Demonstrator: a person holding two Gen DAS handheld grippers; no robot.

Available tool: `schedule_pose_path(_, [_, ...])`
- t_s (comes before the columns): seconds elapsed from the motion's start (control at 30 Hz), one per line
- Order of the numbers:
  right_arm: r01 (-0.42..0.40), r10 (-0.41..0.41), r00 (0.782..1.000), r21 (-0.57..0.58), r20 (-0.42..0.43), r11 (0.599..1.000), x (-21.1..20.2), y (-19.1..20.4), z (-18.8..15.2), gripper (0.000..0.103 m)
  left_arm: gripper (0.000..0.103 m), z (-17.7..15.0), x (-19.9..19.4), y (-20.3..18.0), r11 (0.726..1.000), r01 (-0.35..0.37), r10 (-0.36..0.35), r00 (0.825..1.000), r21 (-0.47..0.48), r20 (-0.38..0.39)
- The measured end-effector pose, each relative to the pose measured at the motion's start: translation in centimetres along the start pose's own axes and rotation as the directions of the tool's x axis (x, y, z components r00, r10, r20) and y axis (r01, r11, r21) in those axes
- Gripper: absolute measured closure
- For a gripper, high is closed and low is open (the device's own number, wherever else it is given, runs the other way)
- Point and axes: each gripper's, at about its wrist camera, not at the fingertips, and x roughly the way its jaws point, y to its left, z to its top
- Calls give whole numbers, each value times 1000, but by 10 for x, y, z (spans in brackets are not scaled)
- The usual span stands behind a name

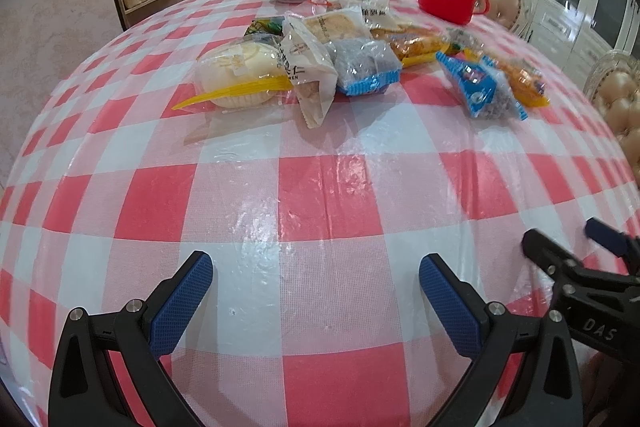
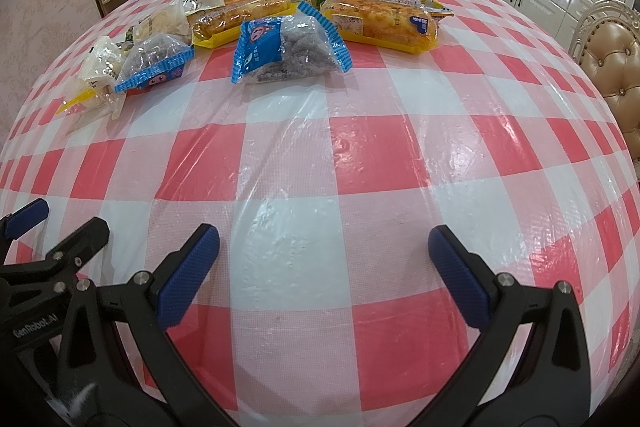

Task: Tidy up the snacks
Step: 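Grasp the white paper pouch with the left tool while the right tool grasps the blue-edged bag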

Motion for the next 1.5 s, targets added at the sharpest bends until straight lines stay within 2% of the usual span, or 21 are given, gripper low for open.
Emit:
schedule_pose_path(0.07, [-12,12,1000,-18,-12,1000,-1,2,1,0,0,-1,-1,8,998,46,-45,999,-45,25])
schedule_pose_path(0.2, [-58,59,998,-44,8,997,-7,2,-1,0,0,0,-13,27,987,93,-80,991,-132,103])
schedule_pose_path(0.37, [-69,74,995,-68,69,995,-16,-2,0,0,0,13,-20,35,987,93,-70,983,-134,170])
schedule_pose_path(0.43, [-84,88,992,-46,95,995,-21,-7,0,0,0,22,-21,37,992,62,-41,982,-109,186])
schedule_pose_path(0.5, [-119,120,985,-22,121,993,-26,-13,1,0,0,33,-20,42,995,21,0,979,-101,204])
schedule_pose_path(0.53, [-167,166,976,1,139,986,-29,-17,3,0,0,39,-17,48,993,13,11,979,-115,206])
schedule_pose_path(0.63, [-235,230,962,23,147,972,-28,-21,11,0,1,50,-9,60,986,41,-11,983,-162,181])
schedule_pose_path(0.7, [-201,197,970,15,143,979,-21,-19,19,0,2,54,-9,57,985,58,-26,981,-161,191])
schedule_pose_path(0.77, [-193,186,972,39,144,980,-13,-23,31,1,2,56,-11,43,991,66,-40,976,-118,212])
schedule_pose_path(0.9, [-154,147,979,40,140,987,10,-24,68,1,2,51,-7,26,995,69,-53,974,-68,221])
schedule_pose_path(1.03, [-149,144,983,42,118,988,35,-18,100,1,3,47,-3,32,995,56,-37,976,-84,213])
schedule_pose_path(1.1, [-178,173,981,51,86,983,49,-16,112,1,3,47,-5,37,993,64,-41,975,-97,218])
schedule_pose_path(1.27, [-171,171,985,10,20,985,71,0,123,1,3,52,-1,38,991,77,-53,976,-110,212])
schedule_pose_path(1.3, [-152,152,988,-9,8,988,73,3,123,3,3,55,-1,36,991,77,-52,975,-108,214])
schedule_pose_path(1.33, [-141,142,990,-16,4,990,74,4,122,16,4,57,-1,35,992,74,-50,974,-102,219])
schedule_pose_path(1.37, [-156,157,988,-18,15,988,72,3,119,22,8,59,-1,31,994,69,-47,973,-90,226])
schedule_pose_path(1.5, [-157,157,986,-15,50,988,61,-6,108,31,19,72,2,17,999,37,-29,971,-30,236])
